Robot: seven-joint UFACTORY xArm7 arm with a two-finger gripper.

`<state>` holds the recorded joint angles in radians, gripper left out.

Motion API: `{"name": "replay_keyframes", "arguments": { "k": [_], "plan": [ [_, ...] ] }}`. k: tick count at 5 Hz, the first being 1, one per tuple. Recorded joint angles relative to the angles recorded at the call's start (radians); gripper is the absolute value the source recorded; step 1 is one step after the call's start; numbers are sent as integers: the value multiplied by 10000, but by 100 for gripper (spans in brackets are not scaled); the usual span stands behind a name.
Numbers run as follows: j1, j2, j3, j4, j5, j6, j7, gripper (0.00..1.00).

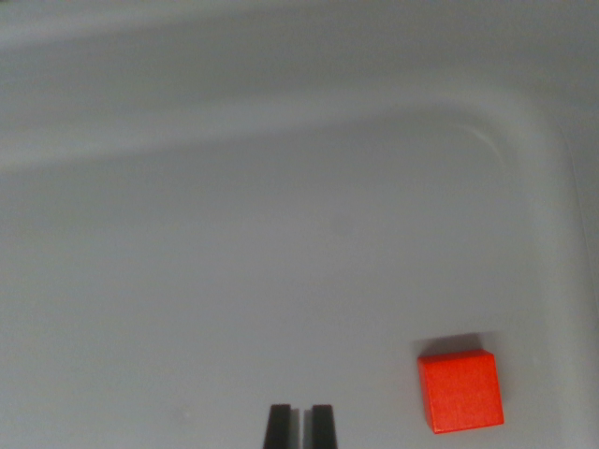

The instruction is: Reach red block

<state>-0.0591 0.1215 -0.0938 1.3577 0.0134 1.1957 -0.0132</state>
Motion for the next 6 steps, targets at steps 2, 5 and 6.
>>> {"name": "replay_keyframes", "arguments": {
  "k": [2, 5, 6],
  "plan": [
    [-88, 223, -82, -324, -1, -473, 3, 0],
    [-259, 661, -242, -958, -2, -1400, 10, 0],
    [-259, 661, -242, -958, -2, -1400, 10, 0]
  ]
}}
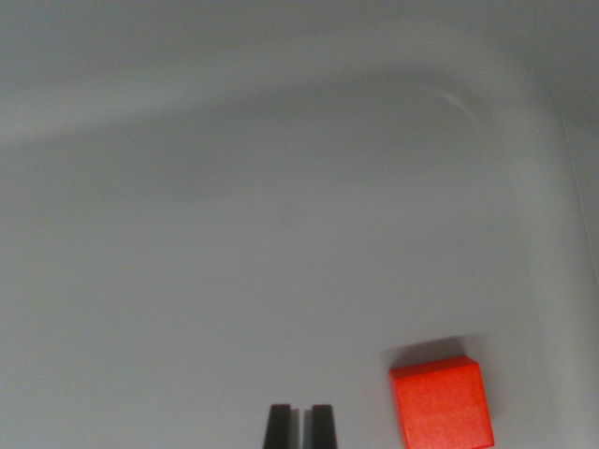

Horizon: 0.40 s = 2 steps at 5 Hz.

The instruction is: Reach red block

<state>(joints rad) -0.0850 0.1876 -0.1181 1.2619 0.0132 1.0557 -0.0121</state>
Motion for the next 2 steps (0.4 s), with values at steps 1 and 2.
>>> {"name": "replay_keyframes", "arguments": {
  "k": [1, 2],
  "plan": [
    [-85, 217, -80, -315, -1, -460, 3, 0],
    [-85, 217, -80, -315, -1, -460, 3, 0]
  ]
}}
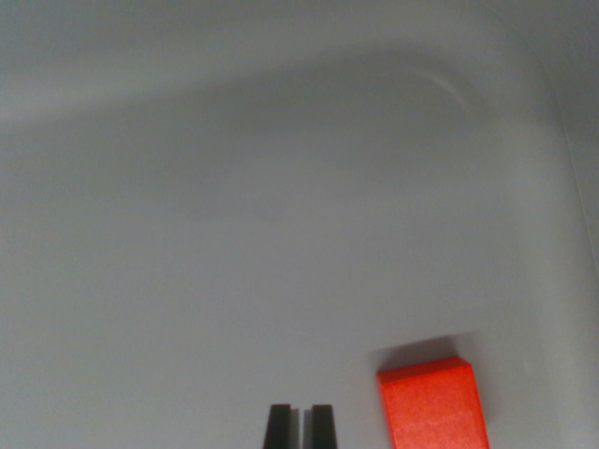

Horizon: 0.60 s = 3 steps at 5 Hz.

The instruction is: Reach red block

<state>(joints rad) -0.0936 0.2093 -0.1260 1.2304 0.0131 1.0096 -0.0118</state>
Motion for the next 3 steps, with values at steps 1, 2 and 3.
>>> {"name": "replay_keyframes", "arguments": {
  "k": [1, 2, 3],
  "plan": [
    [-84, 213, -78, -308, -1, -451, 3, 0],
    [-84, 213, -78, -308, -1, -451, 3, 0],
    [-163, 415, -152, -602, -1, -880, 6, 0]
  ]
}}
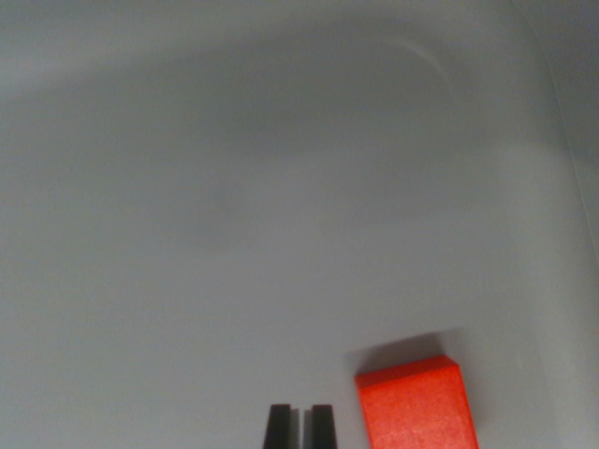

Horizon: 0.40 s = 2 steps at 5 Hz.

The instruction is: Reach red block

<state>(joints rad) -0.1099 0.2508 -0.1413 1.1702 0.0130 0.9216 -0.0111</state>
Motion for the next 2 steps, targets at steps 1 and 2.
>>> {"name": "replay_keyframes", "arguments": {
  "k": [1, 2],
  "plan": [
    [0, 0, 0, 0, 0, 0, 0, 0],
    [-76, 192, -71, -279, -1, -408, 3, 0]
  ]
}}
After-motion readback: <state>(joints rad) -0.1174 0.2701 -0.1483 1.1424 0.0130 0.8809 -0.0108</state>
